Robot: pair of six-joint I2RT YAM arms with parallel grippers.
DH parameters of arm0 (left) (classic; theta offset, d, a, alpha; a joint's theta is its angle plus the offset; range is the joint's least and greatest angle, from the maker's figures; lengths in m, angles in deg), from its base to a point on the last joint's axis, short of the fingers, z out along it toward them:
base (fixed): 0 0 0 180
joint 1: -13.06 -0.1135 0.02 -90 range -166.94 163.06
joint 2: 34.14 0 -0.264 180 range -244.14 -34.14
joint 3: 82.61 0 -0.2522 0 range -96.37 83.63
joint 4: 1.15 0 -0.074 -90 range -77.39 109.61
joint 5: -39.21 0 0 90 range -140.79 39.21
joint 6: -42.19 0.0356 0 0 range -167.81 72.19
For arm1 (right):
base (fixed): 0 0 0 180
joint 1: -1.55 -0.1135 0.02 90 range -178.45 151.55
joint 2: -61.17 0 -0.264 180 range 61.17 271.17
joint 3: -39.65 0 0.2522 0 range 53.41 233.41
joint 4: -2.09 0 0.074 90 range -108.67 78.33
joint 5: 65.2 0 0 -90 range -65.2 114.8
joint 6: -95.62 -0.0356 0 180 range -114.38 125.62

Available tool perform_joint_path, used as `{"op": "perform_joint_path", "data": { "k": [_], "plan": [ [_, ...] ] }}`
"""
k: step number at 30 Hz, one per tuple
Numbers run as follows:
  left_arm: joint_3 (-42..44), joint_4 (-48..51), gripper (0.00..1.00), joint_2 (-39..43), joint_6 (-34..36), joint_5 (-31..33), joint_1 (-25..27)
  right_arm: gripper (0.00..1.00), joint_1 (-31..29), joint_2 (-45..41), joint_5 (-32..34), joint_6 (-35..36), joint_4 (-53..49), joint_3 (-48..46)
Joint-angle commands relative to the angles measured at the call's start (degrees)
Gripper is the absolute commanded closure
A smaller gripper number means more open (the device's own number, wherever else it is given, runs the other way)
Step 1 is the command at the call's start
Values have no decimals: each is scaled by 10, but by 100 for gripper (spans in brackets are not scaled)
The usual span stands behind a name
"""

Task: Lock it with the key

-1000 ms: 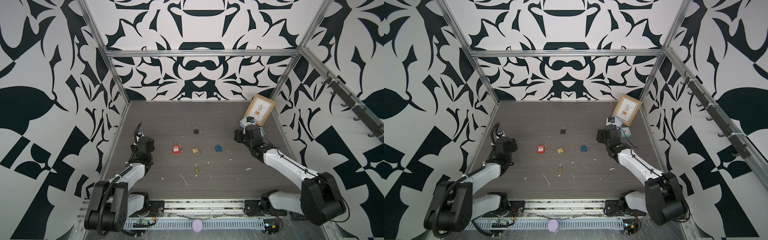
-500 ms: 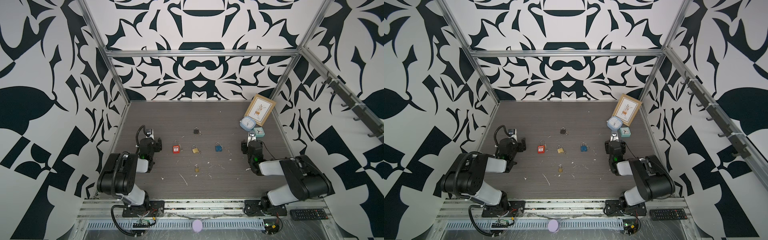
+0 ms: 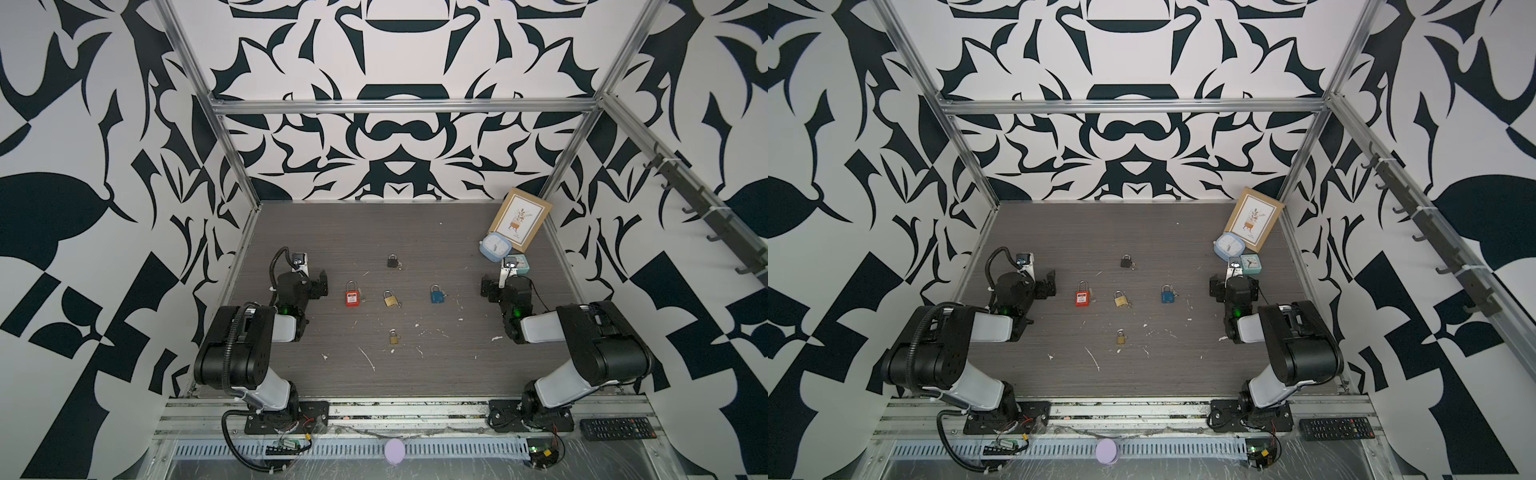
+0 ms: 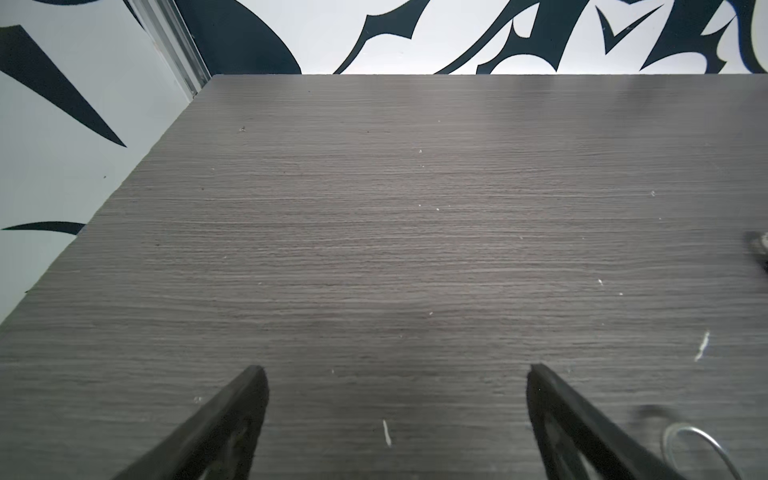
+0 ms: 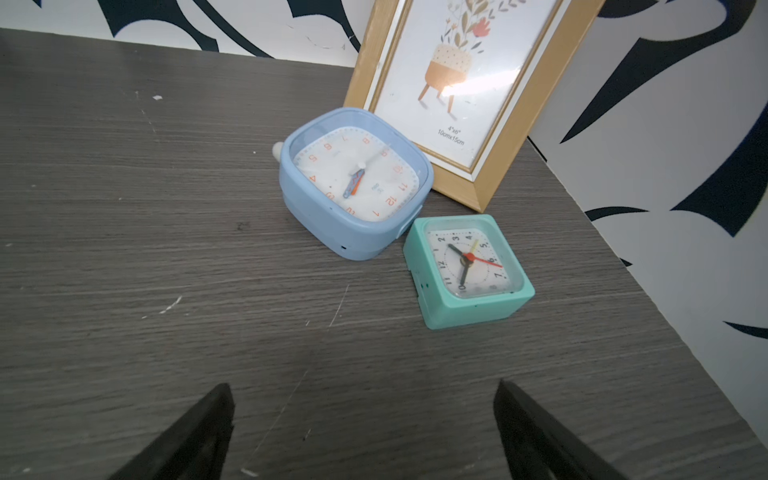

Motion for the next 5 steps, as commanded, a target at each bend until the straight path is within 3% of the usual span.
{"op": "perform_joint_path", "data": {
  "k": [1, 5],
  "plan": [
    [-12, -5, 1, -5, -5, -18, -7, 1, -1, -10, -5, -5, 16, 11],
    [-2, -15, 1, 2, -3, -20, -7, 1, -1, -10, -4, -4, 16, 10]
  ]
}}
